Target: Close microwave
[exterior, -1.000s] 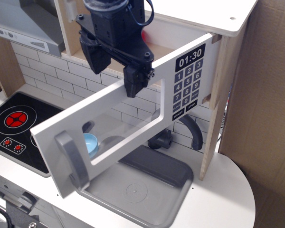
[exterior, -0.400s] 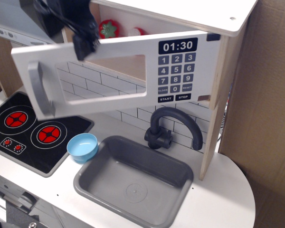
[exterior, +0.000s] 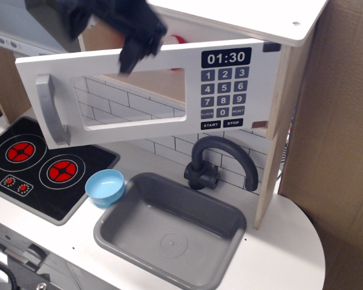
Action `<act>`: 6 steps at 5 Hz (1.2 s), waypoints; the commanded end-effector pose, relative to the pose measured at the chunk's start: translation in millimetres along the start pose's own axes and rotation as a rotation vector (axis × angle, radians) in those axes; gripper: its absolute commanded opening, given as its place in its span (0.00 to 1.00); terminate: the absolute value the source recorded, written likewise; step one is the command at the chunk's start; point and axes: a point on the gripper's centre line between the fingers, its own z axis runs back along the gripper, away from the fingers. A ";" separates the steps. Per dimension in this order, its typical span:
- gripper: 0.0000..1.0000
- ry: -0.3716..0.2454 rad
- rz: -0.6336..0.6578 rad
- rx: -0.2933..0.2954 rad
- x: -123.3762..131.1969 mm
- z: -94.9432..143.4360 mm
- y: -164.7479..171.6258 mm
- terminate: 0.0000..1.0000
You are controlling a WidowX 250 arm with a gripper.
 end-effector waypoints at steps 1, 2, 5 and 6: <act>1.00 0.050 0.148 -0.159 -2.4 -46.0 -41.7 0.00; 1.00 0.037 0.181 -0.177 -5.8 -67.1 -46.4 0.00; 1.00 -0.105 0.118 -0.124 53.9 -91.9 -23.1 0.00; 1.00 -0.155 0.074 -0.129 74.9 -97.9 -17.7 0.00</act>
